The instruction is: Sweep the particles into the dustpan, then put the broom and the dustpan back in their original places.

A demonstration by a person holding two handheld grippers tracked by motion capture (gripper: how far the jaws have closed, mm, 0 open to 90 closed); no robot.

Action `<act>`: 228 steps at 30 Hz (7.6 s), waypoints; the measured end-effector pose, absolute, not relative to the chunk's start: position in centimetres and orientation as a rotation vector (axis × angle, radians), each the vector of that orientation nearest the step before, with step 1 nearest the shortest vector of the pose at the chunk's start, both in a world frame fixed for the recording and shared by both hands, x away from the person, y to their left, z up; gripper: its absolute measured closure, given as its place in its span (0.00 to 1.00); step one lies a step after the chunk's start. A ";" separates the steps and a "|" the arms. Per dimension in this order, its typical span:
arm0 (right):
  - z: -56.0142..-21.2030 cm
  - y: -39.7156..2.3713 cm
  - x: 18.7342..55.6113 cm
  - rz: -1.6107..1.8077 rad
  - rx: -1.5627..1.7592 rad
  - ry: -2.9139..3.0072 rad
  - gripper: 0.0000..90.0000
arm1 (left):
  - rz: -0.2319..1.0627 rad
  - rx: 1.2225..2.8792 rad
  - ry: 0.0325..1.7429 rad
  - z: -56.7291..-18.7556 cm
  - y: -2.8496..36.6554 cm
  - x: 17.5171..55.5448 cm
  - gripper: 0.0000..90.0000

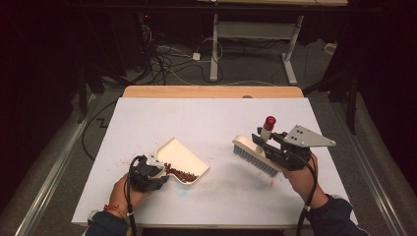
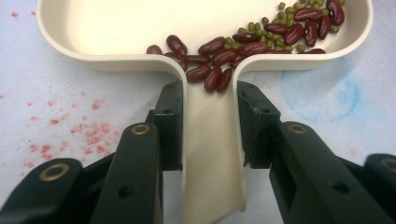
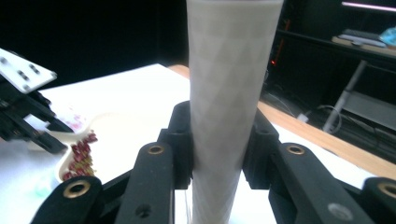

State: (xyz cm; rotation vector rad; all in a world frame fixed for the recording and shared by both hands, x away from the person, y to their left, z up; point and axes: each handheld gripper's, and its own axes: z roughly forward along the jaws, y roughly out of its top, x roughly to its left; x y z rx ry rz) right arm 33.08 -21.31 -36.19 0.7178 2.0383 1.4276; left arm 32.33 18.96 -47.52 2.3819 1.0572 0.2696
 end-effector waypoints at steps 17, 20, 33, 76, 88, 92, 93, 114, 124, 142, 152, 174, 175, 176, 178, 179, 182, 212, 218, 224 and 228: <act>-35.8 -26.6 31.4 1.406 0.707 2.062 0.77 | 0.276 2.367 1.056 -47.4 19.4 32.1 0.71; -35.9 -26.9 31.0 1.417 0.705 2.075 0.77 | 0.273 2.361 1.066 -47.5 19.9 32.0 0.71; -36.0 -28.7 29.8 1.404 0.697 2.147 0.77 | 0.295 2.325 1.129 -48.0 21.1 31.1 0.71; -35.9 -30.6 31.3 1.327 0.614 2.413 0.77 | 0.429 2.095 1.457 -48.8 21.8 32.3 0.70; -36.0 -29.4 36.6 1.231 0.694 2.386 0.74 | 0.364 2.032 1.533 -48.7 20.0 34.7 0.62; -35.8 -29.0 38.6 1.167 0.752 2.340 0.70 | 0.343 2.041 1.511 -48.6 19.5 34.3 0.54; -35.8 -28.9 39.1 1.147 0.771 2.337 0.69 | 0.332 2.044 1.496 -48.6 19.4 34.1 0.54; -39.0 -23.6 47.9 0.884 1.040 2.131 0.63 | 0.384 2.010 1.234 -48.1 20.5 31.8 0.38; -40.4 -23.6 48.7 0.873 1.139 2.080 0.63 | 0.577 1.992 1.046 -47.5 22.2 29.4 0.25; -39.4 -23.8 45.4 1.083 1.070 1.975 0.40 | 0.633 2.061 0.971 -47.7 20.9 29.1 0.21; -38.6 -23.3 43.8 1.149 1.048 1.951 0.25 | 0.630 2.090 0.947 -48.0 20.3 29.0 0.21; -37.0 -21.9 40.1 1.236 0.869 1.964 0.24 | 0.624 2.110 0.921 -48.1 20.1 29.0 0.21; -36.9 -21.8 39.9 1.242 0.867 1.968 0.24 | 0.625 2.118 0.920 -48.1 20.0 29.0 0.21; -36.8 -21.7 39.8 1.239 0.861 1.969 0.24 | 0.625 2.123 0.916 -48.2 20.0 29.0 0.21; -36.7 -21.5 39.5 1.233 0.856 1.958 0.23 | 0.621 2.127 0.913 -48.2 19.9 29.0 0.21; -36.6 -21.5 39.4 1.237 0.852 1.956 0.23 | 0.623 2.126 0.912 -48.2 19.9 29.0 0.21; -36.4 -21.5 39.0 1.247 0.839 1.964 0.23 | 0.625 2.125 0.911 -48.1 19.9 29.0 0.21; -36.8 -23.3 34.1 1.259 0.647 1.952 0.23 | 0.628 2.134 0.888 -48.1 19.7 28.8 0.21; -37.3 -23.8 33.5 1.253 0.622 1.973 0.20 | 0.626 2.137 0.879 -48.1 19.6 28.8 0.21; -37.9 -24.3 32.7 1.248 0.620 1.962 0.20 | 0.625 2.146 0.870 -48.2 19.5 28.9 0.21; -38.3 -24.7 32.4 1.234 0.616 1.965 0.20 | 0.624 2.145 0.863 -48.2 19.5 28.9 0.21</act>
